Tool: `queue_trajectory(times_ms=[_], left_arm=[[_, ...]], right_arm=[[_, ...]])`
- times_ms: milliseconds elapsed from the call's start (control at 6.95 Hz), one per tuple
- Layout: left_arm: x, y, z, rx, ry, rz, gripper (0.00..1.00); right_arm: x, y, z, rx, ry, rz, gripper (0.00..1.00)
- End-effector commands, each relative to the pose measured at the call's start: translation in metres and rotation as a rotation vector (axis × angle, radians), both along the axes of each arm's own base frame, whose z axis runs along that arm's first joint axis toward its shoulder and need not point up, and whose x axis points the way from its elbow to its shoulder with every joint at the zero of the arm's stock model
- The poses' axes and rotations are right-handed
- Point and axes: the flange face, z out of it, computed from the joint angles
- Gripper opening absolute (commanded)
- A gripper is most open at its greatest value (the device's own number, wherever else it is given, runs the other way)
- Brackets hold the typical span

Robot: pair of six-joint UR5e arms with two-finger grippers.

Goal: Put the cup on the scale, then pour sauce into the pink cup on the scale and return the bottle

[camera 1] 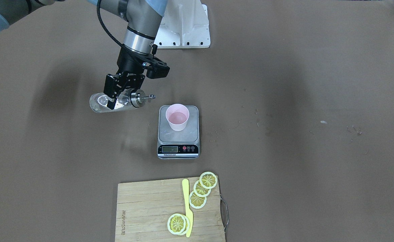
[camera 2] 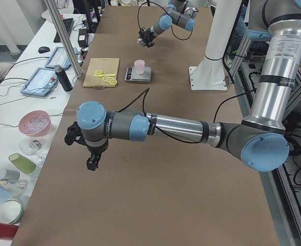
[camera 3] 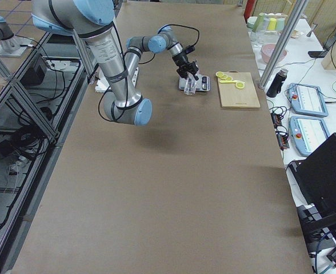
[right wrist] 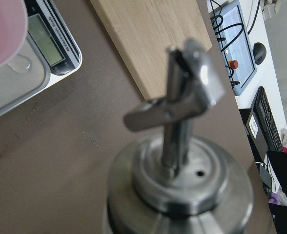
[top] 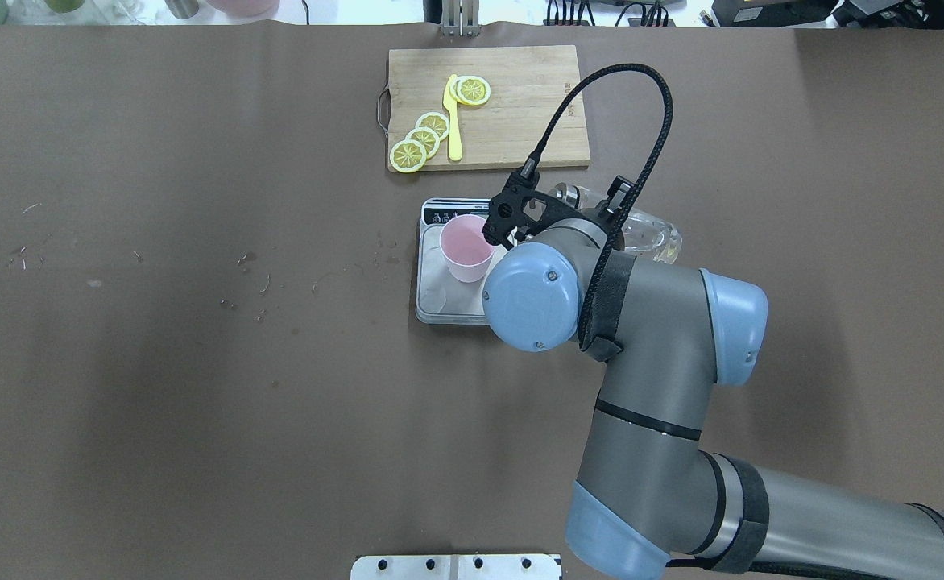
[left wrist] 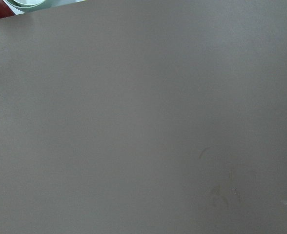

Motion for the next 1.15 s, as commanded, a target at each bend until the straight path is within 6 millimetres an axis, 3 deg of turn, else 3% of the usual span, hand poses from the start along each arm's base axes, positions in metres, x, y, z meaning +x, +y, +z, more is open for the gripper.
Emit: queue_trajectory(times_ms=[0, 432, 1007], left_arm=[[-0.001, 0.002, 0.002, -0.004, 0.000, -0.002, 0.98], [0.001, 0.003, 0.003, -0.011, 0.030, 0.001, 0.98], [0.001, 0.005, 0.009, -0.026, 0.034, 0.001, 0.98]], right_arm=[[-0.019, 0.001, -0.004, 0.014, 0.068, -0.005, 0.00], [-0.035, -0.006, -0.028, 0.016, 0.165, -0.028, 0.00], [-0.035, -0.011, -0.026, 0.039, 0.268, -0.026, 0.00]])
